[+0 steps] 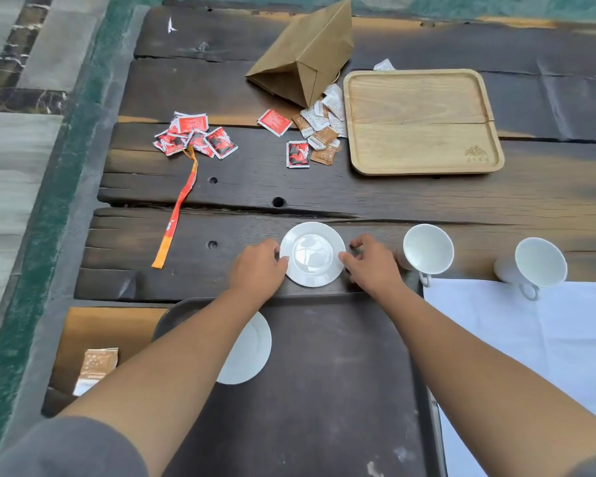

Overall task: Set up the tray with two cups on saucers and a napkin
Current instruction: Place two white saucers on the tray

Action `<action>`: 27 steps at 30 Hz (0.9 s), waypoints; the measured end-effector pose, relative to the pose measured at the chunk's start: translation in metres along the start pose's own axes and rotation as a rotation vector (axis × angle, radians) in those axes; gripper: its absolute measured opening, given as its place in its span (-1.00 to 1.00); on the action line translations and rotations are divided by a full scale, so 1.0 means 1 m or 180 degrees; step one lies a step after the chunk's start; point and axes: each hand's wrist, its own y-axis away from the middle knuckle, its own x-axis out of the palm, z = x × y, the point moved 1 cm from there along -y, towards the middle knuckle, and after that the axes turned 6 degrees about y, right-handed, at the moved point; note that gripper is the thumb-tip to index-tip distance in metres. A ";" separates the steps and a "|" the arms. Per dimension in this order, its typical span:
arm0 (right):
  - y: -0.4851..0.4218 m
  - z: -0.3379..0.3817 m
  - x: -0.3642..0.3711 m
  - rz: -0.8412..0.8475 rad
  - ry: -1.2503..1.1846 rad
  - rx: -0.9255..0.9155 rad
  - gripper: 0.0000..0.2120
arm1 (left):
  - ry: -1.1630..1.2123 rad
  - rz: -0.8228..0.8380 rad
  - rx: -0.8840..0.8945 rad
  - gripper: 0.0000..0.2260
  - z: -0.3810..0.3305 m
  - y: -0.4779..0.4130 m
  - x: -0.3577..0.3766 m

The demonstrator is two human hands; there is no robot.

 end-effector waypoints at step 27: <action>0.014 0.016 -0.002 -0.0308 -0.0145 -0.0024 -0.90 | 0.1588 -0.0170 -0.0610 -0.93 -0.001 0.003 0.009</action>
